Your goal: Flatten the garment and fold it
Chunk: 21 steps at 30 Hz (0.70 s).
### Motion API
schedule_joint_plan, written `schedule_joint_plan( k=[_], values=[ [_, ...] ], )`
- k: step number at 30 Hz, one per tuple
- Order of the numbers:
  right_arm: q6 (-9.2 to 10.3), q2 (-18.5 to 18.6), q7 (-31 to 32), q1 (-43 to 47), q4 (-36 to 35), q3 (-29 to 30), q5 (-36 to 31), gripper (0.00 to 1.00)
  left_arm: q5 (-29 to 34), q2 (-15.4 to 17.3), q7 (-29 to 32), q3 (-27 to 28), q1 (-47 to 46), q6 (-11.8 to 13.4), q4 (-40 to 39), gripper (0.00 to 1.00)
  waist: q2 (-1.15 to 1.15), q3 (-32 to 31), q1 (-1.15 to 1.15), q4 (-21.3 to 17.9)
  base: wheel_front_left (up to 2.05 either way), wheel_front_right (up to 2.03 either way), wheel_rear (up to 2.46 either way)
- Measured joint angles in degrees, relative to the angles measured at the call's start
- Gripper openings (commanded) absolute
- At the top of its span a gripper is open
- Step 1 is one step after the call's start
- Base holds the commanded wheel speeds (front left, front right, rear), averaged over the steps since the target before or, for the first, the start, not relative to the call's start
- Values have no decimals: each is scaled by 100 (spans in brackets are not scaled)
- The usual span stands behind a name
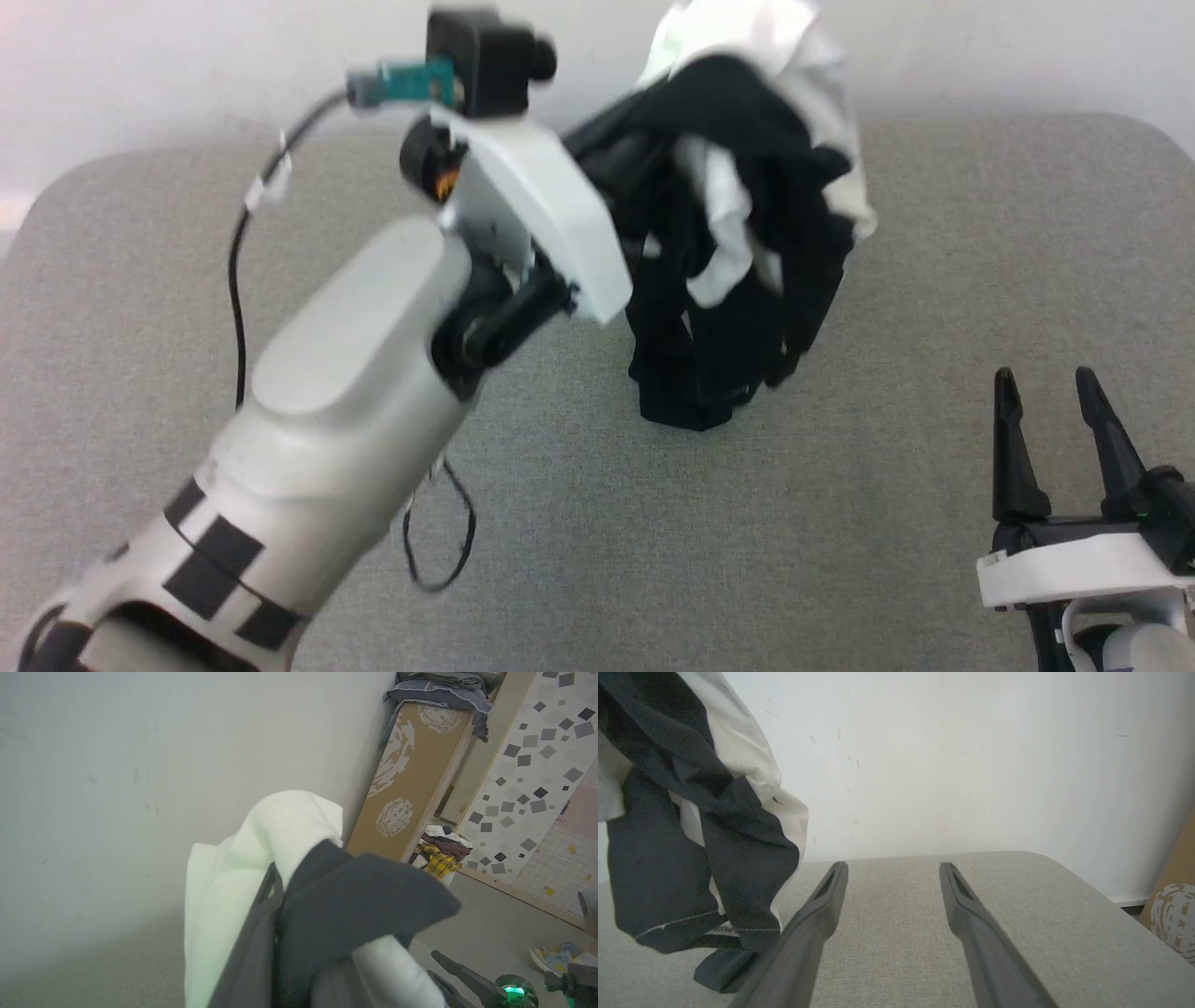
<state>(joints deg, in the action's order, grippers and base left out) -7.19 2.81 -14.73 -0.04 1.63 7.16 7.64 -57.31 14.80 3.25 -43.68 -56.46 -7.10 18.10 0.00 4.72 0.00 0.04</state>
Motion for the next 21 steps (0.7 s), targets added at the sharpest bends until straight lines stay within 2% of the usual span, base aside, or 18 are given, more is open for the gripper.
schedule_joint_plan(
  k=[6, 15, 18, 21],
  values=[
    [0, 0, 0, -116, -16, -31, -12, 100, 266, -18, -260, -447, 599, 2, 907, 0, 0, 202, 0, -40, 0, 0, 0],
    [0, -1, 0, -292, -24, -185, -54, 100, 690, -240, 336, -1244, 849, 16, 2396, 0, 0, 445, 0, -207, 0, 0, 0],
    [0, 0, 0, -325, -22, -208, -54, 100, 693, -354, 533, -1372, 952, 16, 2808, 0, 0, 490, 0, -279, 0, 0, 0],
    [0, 0, 0, -325, -21, -190, -54, 100, 630, -491, 454, -1333, 968, 16, 3021, 0, 0, 530, 0, -315, 0, 0, 0]
  ],
)
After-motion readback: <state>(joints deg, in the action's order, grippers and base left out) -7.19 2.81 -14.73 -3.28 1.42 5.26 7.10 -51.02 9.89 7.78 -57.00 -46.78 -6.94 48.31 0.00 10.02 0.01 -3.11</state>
